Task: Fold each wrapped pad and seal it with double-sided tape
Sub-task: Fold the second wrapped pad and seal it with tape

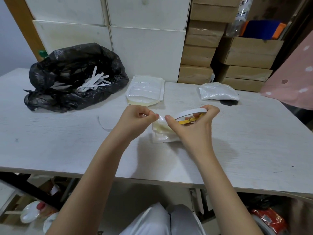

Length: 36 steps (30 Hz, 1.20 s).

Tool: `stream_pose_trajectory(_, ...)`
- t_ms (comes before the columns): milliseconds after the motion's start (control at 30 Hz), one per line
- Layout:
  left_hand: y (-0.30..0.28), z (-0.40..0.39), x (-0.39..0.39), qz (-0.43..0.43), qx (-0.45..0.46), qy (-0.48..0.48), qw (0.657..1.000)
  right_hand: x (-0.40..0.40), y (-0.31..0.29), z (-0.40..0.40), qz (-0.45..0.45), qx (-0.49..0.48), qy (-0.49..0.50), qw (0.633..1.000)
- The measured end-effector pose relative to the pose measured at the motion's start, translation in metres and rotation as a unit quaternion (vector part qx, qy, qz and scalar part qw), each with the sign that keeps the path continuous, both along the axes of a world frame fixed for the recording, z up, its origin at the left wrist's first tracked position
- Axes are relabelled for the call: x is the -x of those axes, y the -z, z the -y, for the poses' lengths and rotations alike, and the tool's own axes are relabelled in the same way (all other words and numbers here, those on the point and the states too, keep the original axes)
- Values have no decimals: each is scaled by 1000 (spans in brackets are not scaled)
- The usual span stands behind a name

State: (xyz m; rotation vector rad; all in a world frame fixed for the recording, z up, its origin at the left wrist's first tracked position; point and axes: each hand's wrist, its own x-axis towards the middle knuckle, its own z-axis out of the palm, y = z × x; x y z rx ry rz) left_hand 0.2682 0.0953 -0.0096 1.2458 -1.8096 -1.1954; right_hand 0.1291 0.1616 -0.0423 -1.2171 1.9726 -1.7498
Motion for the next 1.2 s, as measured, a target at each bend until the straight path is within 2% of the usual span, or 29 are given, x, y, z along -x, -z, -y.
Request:
stream_pose_trajectory(100,2,4,-6,13,-25,11,1000,-4,-1,0,-13,-8,2,1000)
stream_pose_trajectory(333,12,6,-1,-27,-120,7,992,-8,1,2,-29,4,17,999)
stream_pose_trajectory(500,18,2,-2,-60,-141,-12,988,-9,4,3,-44,15,14,999)
stream_pose_trajectory(767,24,-3,-1,-96,-120,-31,988,-10,9,4,-75,17,15,997)
stream_pose_trajectory(900,34,-5,-1,-152,-105,-52,981,-12,14,6,-76,15,35,996)
stream_pose_trajectory(1067,43,-15,4,-119,-16,-31,992,-21,14,9,-76,4,31,997)
stream_pose_trajectory(1200,49,-16,8,-125,-12,-38,991,-21,14,10,-117,21,49,992)
